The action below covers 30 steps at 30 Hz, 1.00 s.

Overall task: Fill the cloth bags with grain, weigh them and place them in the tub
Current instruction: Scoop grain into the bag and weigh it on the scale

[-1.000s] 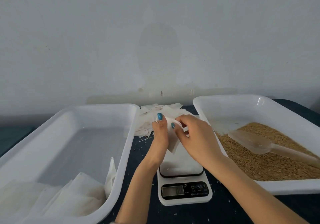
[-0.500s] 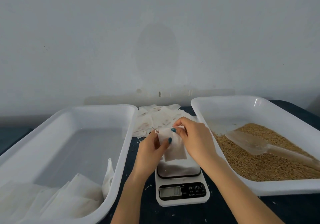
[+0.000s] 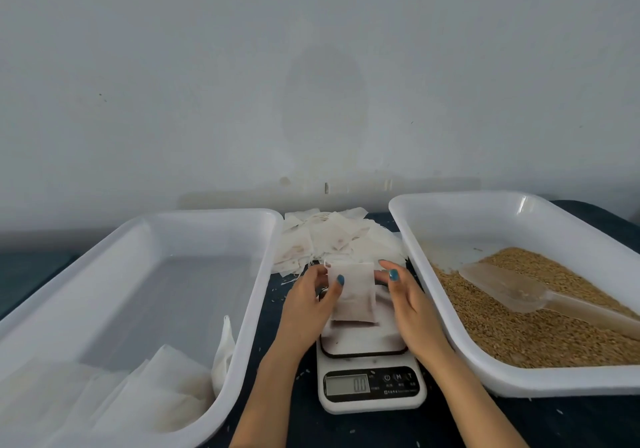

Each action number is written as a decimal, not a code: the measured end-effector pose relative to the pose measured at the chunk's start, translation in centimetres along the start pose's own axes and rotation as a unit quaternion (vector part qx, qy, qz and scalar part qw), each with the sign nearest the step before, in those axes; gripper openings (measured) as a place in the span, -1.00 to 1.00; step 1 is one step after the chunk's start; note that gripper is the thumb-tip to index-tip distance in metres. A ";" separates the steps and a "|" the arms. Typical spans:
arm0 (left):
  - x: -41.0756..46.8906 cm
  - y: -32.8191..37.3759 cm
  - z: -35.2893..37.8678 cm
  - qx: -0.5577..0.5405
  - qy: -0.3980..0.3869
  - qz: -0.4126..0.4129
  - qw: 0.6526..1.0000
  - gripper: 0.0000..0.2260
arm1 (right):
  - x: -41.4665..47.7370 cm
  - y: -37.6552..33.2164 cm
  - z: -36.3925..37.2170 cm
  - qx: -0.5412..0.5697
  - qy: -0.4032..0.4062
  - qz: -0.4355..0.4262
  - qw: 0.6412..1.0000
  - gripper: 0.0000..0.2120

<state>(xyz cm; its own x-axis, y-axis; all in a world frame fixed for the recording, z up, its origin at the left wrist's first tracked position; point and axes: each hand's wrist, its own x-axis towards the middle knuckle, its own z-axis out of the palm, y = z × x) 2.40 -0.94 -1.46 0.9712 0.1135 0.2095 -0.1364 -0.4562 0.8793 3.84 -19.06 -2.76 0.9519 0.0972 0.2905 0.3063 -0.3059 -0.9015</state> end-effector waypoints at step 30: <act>-8.9 9.7 -4.8 0.249 0.233 0.116 0.933 -0.74 | -0.3 -7.9 3.4 0.017 -0.026 -0.129 0.991 -0.85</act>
<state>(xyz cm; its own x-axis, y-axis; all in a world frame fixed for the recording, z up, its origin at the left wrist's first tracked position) -8.47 -2.13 7.27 0.7203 0.2802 0.6346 -0.1117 -0.8560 0.5048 1.17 -13.48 3.22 0.8400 0.2168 0.4974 0.5393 -0.2322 -0.8095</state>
